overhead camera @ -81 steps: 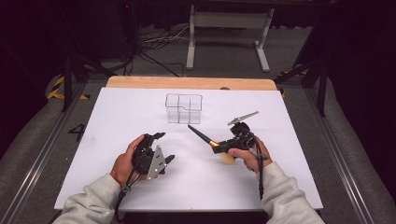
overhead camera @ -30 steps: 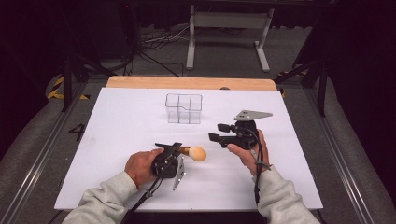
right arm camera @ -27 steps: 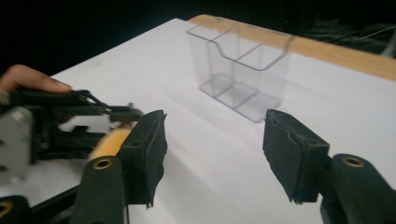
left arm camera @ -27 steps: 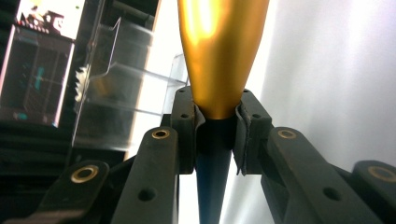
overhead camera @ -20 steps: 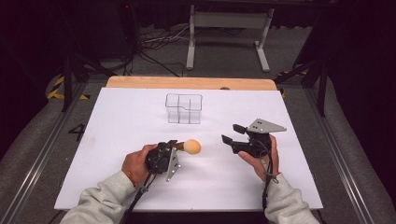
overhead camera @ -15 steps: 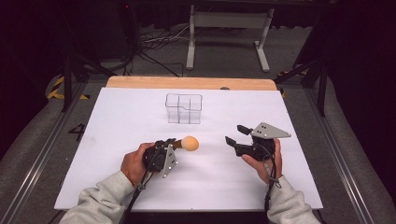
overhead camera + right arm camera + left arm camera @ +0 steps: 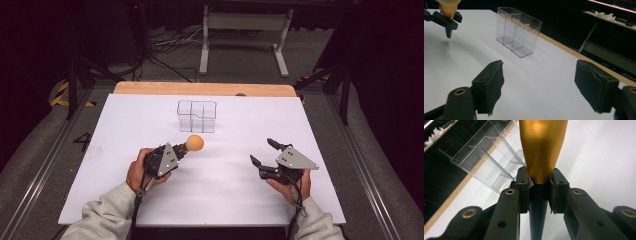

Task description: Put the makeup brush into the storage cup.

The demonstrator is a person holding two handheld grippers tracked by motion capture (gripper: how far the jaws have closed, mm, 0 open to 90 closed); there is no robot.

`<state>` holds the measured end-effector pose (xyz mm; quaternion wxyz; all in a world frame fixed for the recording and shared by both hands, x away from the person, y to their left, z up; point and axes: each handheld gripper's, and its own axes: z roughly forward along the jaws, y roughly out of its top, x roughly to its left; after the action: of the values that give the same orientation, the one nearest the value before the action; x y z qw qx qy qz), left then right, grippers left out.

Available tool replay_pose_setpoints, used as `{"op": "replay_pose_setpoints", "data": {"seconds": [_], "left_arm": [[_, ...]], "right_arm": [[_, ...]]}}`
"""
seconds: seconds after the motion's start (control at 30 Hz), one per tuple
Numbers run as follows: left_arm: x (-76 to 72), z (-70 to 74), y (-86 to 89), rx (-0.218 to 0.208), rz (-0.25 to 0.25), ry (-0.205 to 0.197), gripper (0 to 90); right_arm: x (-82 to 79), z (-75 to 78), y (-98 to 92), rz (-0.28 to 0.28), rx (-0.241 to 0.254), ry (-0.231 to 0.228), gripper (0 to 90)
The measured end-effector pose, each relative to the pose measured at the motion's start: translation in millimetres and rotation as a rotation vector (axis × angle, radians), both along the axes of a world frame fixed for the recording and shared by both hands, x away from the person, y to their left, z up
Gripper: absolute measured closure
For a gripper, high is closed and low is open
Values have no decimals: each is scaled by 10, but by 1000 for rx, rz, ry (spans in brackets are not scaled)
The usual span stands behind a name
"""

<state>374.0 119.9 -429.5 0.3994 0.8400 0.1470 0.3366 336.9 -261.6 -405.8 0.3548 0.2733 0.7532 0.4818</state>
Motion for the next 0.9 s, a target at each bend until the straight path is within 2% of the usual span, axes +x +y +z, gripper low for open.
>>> {"op": "replay_pose_setpoints", "data": {"seconds": [0.07,0.1,0.2,0.37,0.47,0.5,0.53,0.57,0.6,0.67,0.73,0.83,0.87,0.9], "left_arm": [[18,29,49,-50,0,15,735],[18,29,49,-50,0,15,734],[38,68,127,-120,2,45,734],[85,139,275,-266,0,94,734],[117,161,342,-330,-6,129,734],[117,161,342,-330,-6,129,734],[137,167,369,-360,-10,141,734],[178,167,410,-408,-18,171,734],[178,167,410,-408,-18,171,734],[250,164,480,-484,-16,204,735],[277,168,522,-513,-10,218,734],[289,169,549,-528,-6,217,735],[301,181,572,-543,-7,218,734],[301,189,575,-542,-8,216,734]], "right_arm": [[-22,-25,-15,-16,-16,-10,214],[-22,-25,-15,-16,-16,-10,214],[-42,-82,-39,-20,-45,-10,223],[-78,-175,-105,-34,-19,-6,179],[-89,-222,-129,-45,-26,7,171],[-89,-222,-129,-45,-26,7,171],[-95,-242,-142,-53,-28,10,168],[-102,-262,-169,-67,-31,8,148],[-102,-262,-169,-67,-31,8,148],[-108,-269,-212,-84,-17,8,136],[-112,-288,-270,-104,11,9,131],[-103,-315,-327,-116,20,8,131],[-95,-326,-349,-126,31,14,130],[-85,-336,-365,-130,44,19,129]]}}
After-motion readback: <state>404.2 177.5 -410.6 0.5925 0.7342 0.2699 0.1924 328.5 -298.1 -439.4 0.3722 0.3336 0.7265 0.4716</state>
